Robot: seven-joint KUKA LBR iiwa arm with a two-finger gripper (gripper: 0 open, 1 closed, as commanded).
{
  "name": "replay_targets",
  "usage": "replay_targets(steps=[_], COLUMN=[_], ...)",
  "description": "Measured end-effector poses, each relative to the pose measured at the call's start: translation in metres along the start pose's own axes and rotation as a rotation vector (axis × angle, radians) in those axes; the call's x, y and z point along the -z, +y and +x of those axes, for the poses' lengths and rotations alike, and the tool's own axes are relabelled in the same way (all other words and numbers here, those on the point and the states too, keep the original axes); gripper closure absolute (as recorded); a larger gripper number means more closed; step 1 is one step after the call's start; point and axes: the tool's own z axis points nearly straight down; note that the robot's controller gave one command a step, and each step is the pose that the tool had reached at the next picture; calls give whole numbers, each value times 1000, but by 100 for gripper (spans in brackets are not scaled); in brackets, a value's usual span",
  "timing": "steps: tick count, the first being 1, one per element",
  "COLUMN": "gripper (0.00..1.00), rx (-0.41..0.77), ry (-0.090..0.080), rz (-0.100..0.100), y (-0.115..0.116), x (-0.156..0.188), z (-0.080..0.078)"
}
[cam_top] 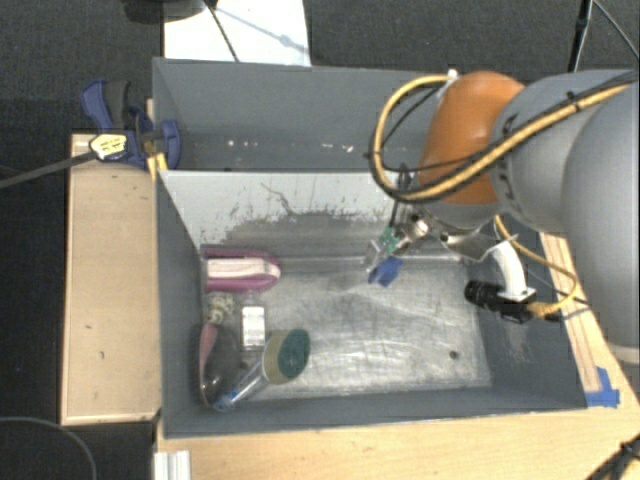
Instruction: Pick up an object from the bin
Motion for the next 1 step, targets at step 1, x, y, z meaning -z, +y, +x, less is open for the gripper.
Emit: replay_targets(steps=[1], gripper=[100], rx=[97], ry=[-1], rz=[-2], y=[11], x=[147], z=[-15])
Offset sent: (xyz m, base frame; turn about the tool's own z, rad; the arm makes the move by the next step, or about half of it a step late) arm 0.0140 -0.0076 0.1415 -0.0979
